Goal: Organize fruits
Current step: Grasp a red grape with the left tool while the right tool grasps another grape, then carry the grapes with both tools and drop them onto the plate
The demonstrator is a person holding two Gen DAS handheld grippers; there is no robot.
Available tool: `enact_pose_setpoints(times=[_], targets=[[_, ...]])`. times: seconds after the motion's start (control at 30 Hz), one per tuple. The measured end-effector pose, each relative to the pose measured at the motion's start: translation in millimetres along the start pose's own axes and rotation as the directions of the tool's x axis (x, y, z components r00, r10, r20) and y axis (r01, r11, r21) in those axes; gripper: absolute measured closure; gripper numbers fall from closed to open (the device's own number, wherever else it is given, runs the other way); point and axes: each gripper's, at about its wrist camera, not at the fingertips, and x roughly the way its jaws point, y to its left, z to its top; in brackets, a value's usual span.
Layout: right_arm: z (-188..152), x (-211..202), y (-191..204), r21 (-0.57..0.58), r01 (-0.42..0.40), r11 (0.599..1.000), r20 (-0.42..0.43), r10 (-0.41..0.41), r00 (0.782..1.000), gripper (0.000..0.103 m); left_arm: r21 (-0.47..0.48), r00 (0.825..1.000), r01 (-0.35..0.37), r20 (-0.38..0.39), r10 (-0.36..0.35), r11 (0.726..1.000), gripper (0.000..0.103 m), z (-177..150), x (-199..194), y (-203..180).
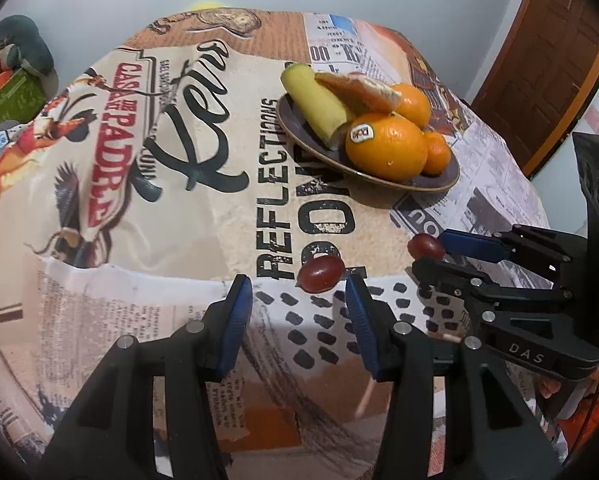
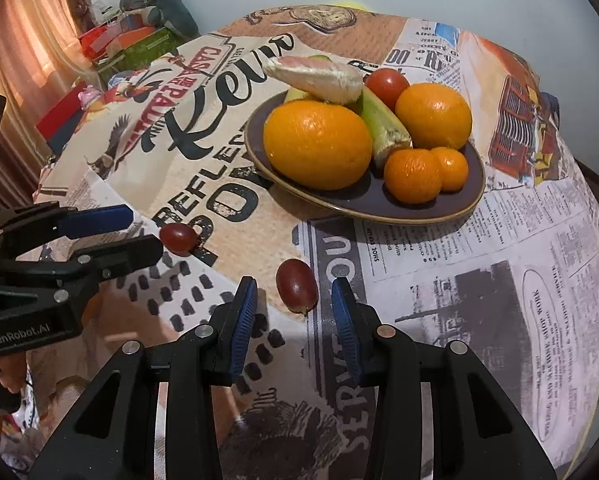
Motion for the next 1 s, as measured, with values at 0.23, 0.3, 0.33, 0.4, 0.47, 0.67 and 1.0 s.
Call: enact_pose_setpoints(times=[0.23, 0.3, 0.33, 0.4, 0.47, 0.67, 1.0], targets=[[-1, 1, -1, 0.000, 0.006, 1.000, 0.008, -0.006, 1.000, 0.084, 0.002, 1.000, 0.014, -0.009, -0.014, 1.000, 0.054, 1, 12, -2], [-1, 0, -2, 0.005, -0.001, 1.000, 0.011, 0.000, 1.000, 0.085, 0.000, 1.000, 0.013, -0.006, -0.013, 1.000, 0.054, 2, 14, -2], [0, 0, -2, 0.006, -0.002, 1.000, 0.012, 0.002, 1.000, 0.085, 0.000, 1.000, 0.013, -0.004, -0.013, 1.000, 0.056, 2, 15, -3], [0, 0, -2, 0.006, -0.003, 1.000, 0.015, 0.003, 1.000, 0.085, -0.003, 1.000, 0.017, -0.004, -0.017, 1.000, 0.064, 4, 16, -3], [0, -2, -3, 0.007, -0.004, 1.000, 0.018, 0.003, 1.000, 0.086, -0.004, 0.999, 0.038, -0.011, -0.038, 0.999, 0.077, 6, 18, -5], [1, -11, -6, 0.024, -0.007, 1.000, 0.042, 0.006, 0.999, 0.086, 0.008, 1.000, 0.026, -0.006, -0.026, 1.000, 0.078, 5, 18, -8], [9, -33, -19, 0.067, 0.010, 0.998, 0.106, -0.017, 0.994, 0.086, 0.005, 0.999, 0.031, 0.045, -0.031, 1.000, 0.078, 15, -2, -10]])
